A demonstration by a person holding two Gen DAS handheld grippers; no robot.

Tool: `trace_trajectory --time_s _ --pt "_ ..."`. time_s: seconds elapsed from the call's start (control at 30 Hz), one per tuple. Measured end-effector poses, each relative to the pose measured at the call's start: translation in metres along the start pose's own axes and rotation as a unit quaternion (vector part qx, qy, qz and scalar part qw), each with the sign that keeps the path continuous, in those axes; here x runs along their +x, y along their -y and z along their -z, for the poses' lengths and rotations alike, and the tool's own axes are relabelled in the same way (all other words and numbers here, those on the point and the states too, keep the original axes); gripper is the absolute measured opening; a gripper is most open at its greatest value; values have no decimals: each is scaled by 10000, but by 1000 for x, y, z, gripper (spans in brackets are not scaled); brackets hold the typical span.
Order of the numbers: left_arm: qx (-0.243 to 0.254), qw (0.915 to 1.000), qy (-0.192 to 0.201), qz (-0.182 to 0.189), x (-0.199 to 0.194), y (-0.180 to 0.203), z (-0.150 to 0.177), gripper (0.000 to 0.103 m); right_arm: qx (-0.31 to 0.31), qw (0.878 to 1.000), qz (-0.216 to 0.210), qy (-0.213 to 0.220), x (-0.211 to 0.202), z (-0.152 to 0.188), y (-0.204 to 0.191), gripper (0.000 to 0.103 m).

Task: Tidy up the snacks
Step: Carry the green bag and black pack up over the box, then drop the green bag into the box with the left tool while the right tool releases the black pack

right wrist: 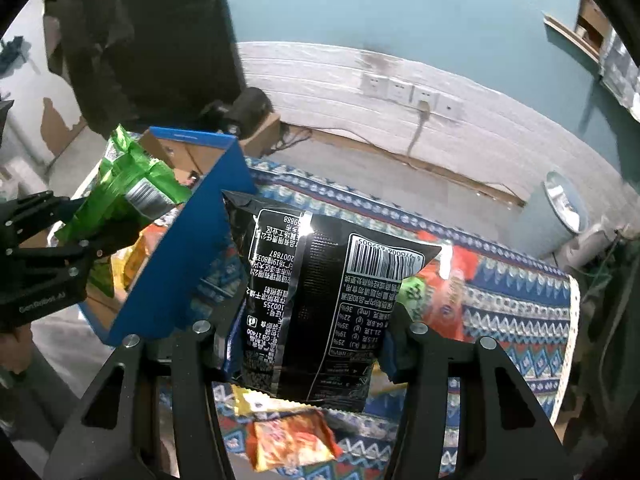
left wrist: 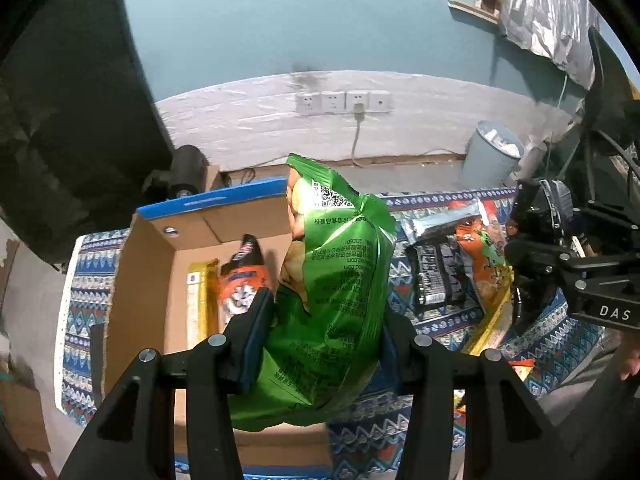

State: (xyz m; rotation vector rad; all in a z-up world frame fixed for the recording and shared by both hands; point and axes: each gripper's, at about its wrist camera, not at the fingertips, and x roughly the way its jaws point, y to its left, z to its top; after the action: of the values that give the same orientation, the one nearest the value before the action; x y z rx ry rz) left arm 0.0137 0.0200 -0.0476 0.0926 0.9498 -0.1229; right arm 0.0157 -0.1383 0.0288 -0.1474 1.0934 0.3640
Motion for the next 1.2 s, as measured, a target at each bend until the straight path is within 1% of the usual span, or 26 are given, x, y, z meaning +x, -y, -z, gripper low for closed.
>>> trace_trajectory --time_s 0.13,0.47,0.8,1.03,1.2 --pt "-119 9999 46 -31 -5 -16 4 49 -125 9999 -98 11 4 -10 -20 52" --pt "-463 9988 18 -142 -8 -58 17 49 -402 9982 -431 -43 26 -34 -71 52" --pt "-778 9962 -23 -383 -10 -98 36 49 -693 9947 -754 -97 45 -57 -127 52" --pt "-1029 9932 -101 -530 -10 -124 49 49 -843 9921 -902 -235 64 -63 -159 53" --pt "-1073 9920 -148 -644 -8 -131 54 49 -854 9894 -1113 -383 78 -64 -174 53"
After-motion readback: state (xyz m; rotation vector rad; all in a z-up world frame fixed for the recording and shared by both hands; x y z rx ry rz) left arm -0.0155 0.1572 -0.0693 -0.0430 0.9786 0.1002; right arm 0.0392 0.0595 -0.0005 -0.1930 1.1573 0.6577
